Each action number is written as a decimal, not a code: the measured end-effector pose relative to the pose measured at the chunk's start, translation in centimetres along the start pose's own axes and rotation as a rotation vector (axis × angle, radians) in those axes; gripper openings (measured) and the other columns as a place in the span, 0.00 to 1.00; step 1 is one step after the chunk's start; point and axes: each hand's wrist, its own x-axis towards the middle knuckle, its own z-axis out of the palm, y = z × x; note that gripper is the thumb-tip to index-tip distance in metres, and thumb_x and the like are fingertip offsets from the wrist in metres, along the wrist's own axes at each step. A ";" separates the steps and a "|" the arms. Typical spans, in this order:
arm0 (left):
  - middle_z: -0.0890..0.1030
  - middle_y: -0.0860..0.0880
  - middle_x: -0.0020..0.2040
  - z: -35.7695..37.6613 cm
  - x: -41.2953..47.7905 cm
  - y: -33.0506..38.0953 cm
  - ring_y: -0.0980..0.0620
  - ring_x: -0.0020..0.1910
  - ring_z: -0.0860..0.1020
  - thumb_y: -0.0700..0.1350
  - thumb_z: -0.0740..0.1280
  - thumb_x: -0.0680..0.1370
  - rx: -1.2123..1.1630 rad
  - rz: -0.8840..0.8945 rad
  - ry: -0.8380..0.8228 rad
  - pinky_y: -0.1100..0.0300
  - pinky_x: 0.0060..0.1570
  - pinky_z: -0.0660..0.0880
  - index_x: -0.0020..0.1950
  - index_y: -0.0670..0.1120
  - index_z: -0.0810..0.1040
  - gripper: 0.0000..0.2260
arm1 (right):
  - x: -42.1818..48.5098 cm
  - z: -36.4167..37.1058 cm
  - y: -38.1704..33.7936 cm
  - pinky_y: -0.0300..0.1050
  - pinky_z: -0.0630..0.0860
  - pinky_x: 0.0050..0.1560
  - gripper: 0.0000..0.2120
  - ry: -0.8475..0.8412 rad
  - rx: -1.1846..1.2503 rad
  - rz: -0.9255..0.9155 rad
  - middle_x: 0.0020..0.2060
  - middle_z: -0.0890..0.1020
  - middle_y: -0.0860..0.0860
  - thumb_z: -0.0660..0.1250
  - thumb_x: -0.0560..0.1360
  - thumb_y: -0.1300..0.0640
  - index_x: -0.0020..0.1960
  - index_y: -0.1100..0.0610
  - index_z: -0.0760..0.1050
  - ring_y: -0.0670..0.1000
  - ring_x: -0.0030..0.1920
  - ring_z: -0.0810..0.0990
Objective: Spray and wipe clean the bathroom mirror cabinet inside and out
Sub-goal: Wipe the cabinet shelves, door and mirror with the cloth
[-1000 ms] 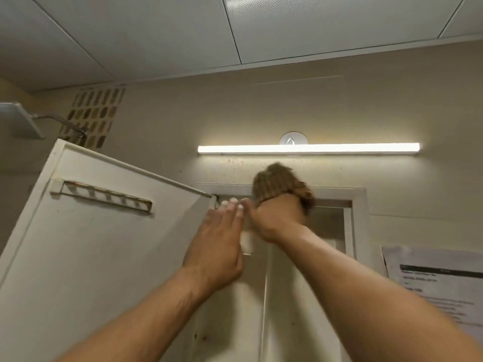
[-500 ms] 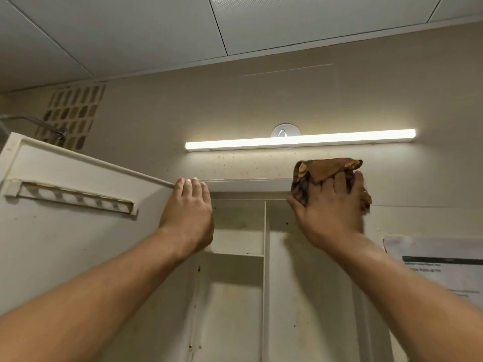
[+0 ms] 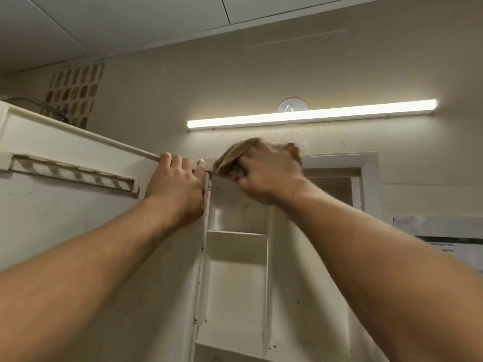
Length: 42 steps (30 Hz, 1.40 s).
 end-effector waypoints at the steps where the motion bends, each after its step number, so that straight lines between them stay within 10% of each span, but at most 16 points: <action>1: 0.75 0.38 0.67 0.0 0.0 0.3 0.38 0.64 0.72 0.53 0.42 0.82 -0.021 -0.022 -0.001 0.41 0.66 0.62 0.78 0.43 0.61 0.28 | -0.7 -0.2 1.2 0.58 0.70 0.65 0.24 0.073 0.035 0.183 0.67 0.77 0.54 0.52 0.80 0.39 0.65 0.49 0.78 0.58 0.67 0.74; 4: 0.81 0.39 0.58 -0.4 0.0 1.3 0.39 0.56 0.76 0.51 0.48 0.82 -0.154 -0.080 0.059 0.42 0.62 0.65 0.66 0.42 0.74 0.22 | -2.4 0.3 0.9 0.59 0.66 0.66 0.25 0.120 -0.055 0.326 0.62 0.81 0.57 0.51 0.82 0.39 0.63 0.53 0.79 0.60 0.62 0.76; 10: 0.83 0.42 0.46 -0.6 -0.4 0.2 0.44 0.47 0.77 0.46 0.50 0.76 -0.236 -0.006 0.134 0.47 0.55 0.70 0.48 0.43 0.81 0.20 | -2.3 -1.0 2.4 0.59 0.58 0.77 0.20 -0.130 -0.024 -0.347 0.72 0.75 0.48 0.57 0.83 0.45 0.71 0.48 0.74 0.57 0.75 0.69; 14: 0.83 0.43 0.50 -1.0 -0.3 -0.4 0.43 0.49 0.78 0.46 0.51 0.74 -0.195 0.047 0.147 0.49 0.56 0.71 0.52 0.43 0.81 0.20 | 1.9 -2.2 -1.4 0.60 0.66 0.71 0.22 -0.212 0.031 0.009 0.75 0.71 0.55 0.55 0.82 0.46 0.74 0.51 0.69 0.60 0.75 0.68; 18: 0.82 0.45 0.59 -0.8 0.1 -1.2 0.46 0.59 0.77 0.47 0.57 0.78 -0.111 0.066 0.128 0.51 0.62 0.69 0.61 0.46 0.79 0.17 | 2.4 0.0 -6.9 0.63 0.51 0.80 0.27 -0.175 0.058 -0.198 0.80 0.62 0.52 0.57 0.82 0.51 0.81 0.50 0.61 0.56 0.82 0.55; 22: 0.84 0.44 0.49 -1.4 -0.6 -1.5 0.44 0.50 0.79 0.45 0.58 0.73 -0.207 0.005 0.081 0.50 0.57 0.72 0.50 0.44 0.83 0.15 | 0.0 -0.3 -2.5 0.59 0.50 0.79 0.25 -0.082 -0.086 -0.244 0.80 0.63 0.52 0.56 0.82 0.50 0.79 0.50 0.64 0.56 0.81 0.56; 28: 0.82 0.41 0.57 -1.0 -0.3 -0.1 0.42 0.58 0.77 0.46 0.55 0.74 -0.247 -0.063 0.050 0.47 0.65 0.68 0.60 0.41 0.79 0.20 | -11.9 -1.7 9.2 0.65 0.46 0.80 0.21 0.009 -0.175 0.081 0.69 0.76 0.60 0.56 0.82 0.49 0.69 0.58 0.75 0.63 0.74 0.67; 35: 0.53 0.45 0.82 -1.5 -3.4 7.3 0.45 0.81 0.52 0.56 0.53 0.82 -0.631 0.306 0.115 0.53 0.76 0.43 0.82 0.48 0.52 0.30 | -13.0 -2.2 10.9 0.57 0.55 0.80 0.23 -0.328 -0.206 -0.425 0.74 0.75 0.46 0.54 0.82 0.44 0.74 0.46 0.74 0.53 0.78 0.67; 39: 0.45 0.49 0.83 0.1 -6.0 10.0 0.51 0.82 0.45 0.59 0.48 0.83 -0.671 0.383 0.097 0.58 0.74 0.34 0.83 0.49 0.46 0.31 | -14.8 -0.7 9.2 0.58 0.62 0.74 0.23 -0.127 -0.248 -0.129 0.68 0.78 0.55 0.54 0.81 0.50 0.70 0.55 0.77 0.59 0.70 0.72; 42: 0.38 0.50 0.82 1.8 -7.2 11.3 0.53 0.80 0.37 0.63 0.44 0.82 -0.665 0.357 0.042 0.56 0.76 0.34 0.82 0.49 0.39 0.33 | -17.6 3.6 3.6 0.61 0.57 0.77 0.27 -0.307 -0.243 0.034 0.71 0.73 0.62 0.50 0.82 0.50 0.76 0.62 0.68 0.63 0.71 0.69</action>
